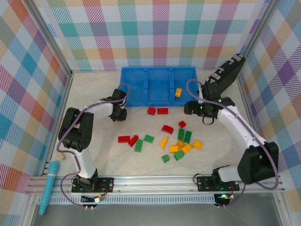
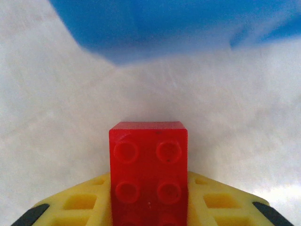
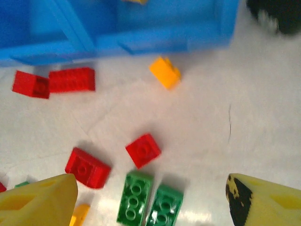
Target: Sort the legos into containers by color
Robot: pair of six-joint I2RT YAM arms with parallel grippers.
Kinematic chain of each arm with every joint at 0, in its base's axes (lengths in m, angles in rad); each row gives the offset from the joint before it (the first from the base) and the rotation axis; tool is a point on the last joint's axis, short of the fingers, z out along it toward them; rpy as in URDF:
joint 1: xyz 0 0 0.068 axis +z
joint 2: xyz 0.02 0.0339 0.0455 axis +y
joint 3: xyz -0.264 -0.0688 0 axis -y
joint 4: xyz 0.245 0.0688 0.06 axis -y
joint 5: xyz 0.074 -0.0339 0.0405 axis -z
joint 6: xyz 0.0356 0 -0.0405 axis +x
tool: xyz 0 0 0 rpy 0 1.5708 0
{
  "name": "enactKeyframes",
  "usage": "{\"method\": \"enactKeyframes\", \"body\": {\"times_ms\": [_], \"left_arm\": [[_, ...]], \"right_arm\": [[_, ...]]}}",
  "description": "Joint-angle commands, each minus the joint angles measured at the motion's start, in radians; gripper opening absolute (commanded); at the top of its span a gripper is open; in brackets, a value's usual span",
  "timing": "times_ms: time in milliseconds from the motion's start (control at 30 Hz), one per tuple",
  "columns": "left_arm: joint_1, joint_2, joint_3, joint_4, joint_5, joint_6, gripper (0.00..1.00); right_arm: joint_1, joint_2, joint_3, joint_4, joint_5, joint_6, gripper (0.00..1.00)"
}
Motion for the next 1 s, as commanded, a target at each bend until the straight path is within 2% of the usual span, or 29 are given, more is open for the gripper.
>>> {"method": "enactKeyframes", "body": {"times_ms": [0,267,433,567,700,967], "left_arm": [[-0.042,-0.064,-0.031,-0.251,0.009,-0.031,0.28],[-0.075,-0.232,0.151,-0.525,-0.013,-0.019,0.27],[-0.077,-0.244,0.385,-0.640,-0.044,0.017,0.26],[-0.077,-0.231,0.557,-0.621,-0.089,0.040,0.26],[-0.077,-0.202,0.647,-0.484,-0.092,0.077,0.26],[-0.074,0.034,0.776,-0.339,-0.089,0.086,0.25]], "right_arm": [[-0.001,-0.063,-0.106,-0.059,-0.014,0.165,0.82],[-0.001,-0.117,-0.268,-0.022,-0.062,0.284,0.82],[0.002,-0.152,-0.333,-0.056,-0.052,0.301,0.82],[0.001,-0.203,-0.360,-0.099,-0.031,0.324,0.82],[0.002,-0.241,-0.409,-0.108,-0.038,0.366,0.82],[0.003,-0.315,-0.496,-0.096,-0.029,0.439,0.81]]}}
